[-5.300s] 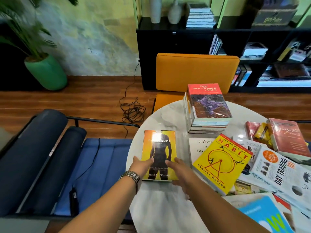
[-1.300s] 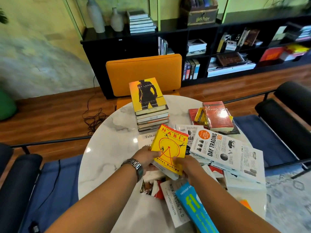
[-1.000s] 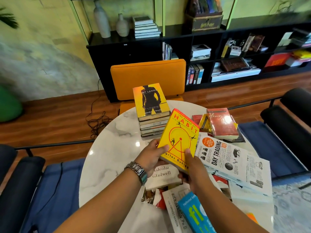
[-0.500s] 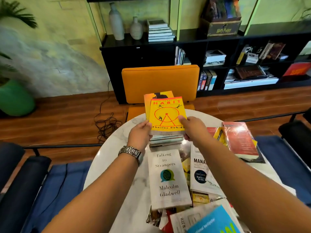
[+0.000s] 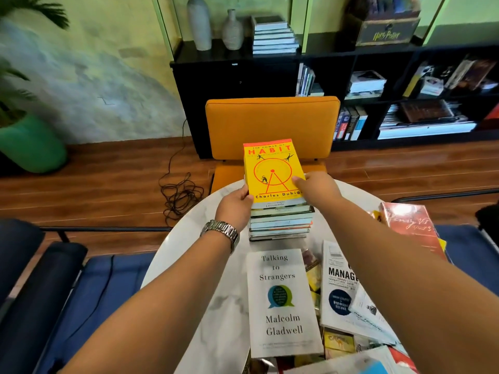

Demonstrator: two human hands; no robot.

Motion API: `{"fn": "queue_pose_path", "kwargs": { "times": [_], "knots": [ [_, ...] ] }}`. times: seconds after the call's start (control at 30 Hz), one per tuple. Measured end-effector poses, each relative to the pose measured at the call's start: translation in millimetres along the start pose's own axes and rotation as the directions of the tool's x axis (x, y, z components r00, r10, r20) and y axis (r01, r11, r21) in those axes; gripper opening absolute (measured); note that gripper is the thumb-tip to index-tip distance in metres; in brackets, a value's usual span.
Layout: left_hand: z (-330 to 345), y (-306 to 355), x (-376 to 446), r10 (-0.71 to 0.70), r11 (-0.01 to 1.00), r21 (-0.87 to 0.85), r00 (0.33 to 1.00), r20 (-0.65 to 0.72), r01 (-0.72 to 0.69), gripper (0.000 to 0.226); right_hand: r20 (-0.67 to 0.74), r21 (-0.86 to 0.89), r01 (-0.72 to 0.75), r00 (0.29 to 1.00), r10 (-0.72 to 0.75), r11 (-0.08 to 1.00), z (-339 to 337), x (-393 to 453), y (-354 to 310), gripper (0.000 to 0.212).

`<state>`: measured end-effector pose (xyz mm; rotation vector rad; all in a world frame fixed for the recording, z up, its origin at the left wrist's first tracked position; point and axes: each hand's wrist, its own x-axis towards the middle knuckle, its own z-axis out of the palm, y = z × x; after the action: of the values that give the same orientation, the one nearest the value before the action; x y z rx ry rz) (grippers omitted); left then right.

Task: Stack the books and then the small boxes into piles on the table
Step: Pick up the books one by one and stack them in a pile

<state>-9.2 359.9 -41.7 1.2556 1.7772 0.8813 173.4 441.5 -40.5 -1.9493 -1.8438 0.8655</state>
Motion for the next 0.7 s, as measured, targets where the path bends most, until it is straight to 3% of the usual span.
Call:
{"fn": "queue_pose_path", "kwargs": {
  "times": [0.2,0.4,0.53,0.7],
  "knots": [
    [5.8,-4.2,-1.0,-0.052,0.997,-0.063,0.998,-0.022,0.050,0.041,-0.039,0.011,0.026,0.999,-0.025,1.000,5.5,-2.2,7.7,0.034],
    [4.8,-1.1,-4.7,-0.086,0.994,-0.070,0.996,-0.013,0.084,0.042,-0.039,0.075,-0.012,0.999,0.014,0.997,4.5,-8.6,6.5,0.044],
    [1.9,1.1,-16.0,-0.113,0.992,-0.061,0.993,-0.030,0.111,0.046,-0.130,0.167,-0.044,0.989,0.066,0.985,-0.2,-21.4,8.5,0.059],
    [-2.3,-3.6,-42.5,-0.057,0.998,-0.027,0.998,-0.030,0.056,0.047,-0.166,0.198,-0.035,0.984,0.069,0.980,2.0,-61.4,26.1,0.057]
  ]
}}
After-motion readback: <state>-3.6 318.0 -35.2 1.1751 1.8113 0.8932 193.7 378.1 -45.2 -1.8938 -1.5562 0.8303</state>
